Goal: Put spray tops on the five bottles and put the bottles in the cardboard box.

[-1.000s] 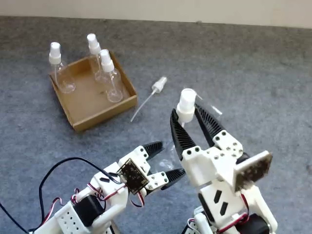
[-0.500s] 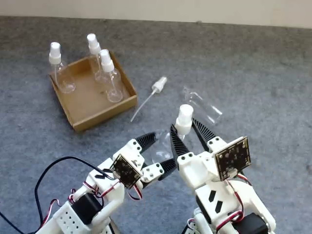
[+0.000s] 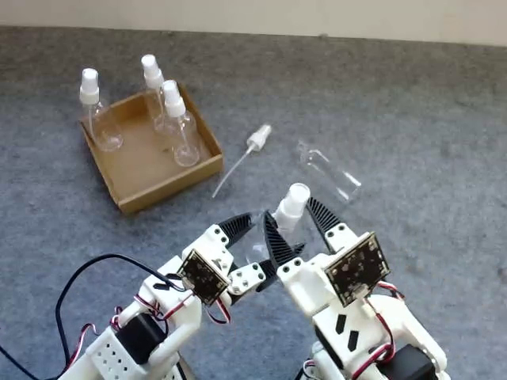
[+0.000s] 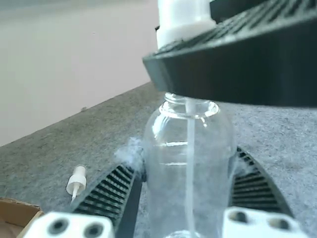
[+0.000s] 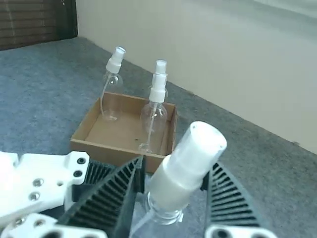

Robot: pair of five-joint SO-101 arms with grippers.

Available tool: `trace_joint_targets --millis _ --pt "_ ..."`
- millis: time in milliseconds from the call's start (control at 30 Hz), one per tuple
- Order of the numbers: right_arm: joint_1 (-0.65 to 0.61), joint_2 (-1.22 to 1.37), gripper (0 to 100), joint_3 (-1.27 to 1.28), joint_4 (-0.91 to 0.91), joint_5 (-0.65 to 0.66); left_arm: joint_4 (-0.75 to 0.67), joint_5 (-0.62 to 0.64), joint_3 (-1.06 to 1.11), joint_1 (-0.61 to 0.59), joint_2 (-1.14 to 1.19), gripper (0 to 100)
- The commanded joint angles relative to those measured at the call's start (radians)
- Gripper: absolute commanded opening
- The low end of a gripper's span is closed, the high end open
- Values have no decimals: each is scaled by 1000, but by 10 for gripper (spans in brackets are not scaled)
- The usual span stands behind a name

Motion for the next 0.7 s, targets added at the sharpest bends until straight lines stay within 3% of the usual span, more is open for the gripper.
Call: trace_joint_targets --millis 0,267,667 --pt "-22 -4 158 -15 45 26 -29 -3 19 -15 -13 133" --pt "-21 -4 159 -15 54 133 -29 -3 18 -62 -13 133" --pt "-19 -4 159 -12 54 137 -29 -9 16 -76 -15 133"
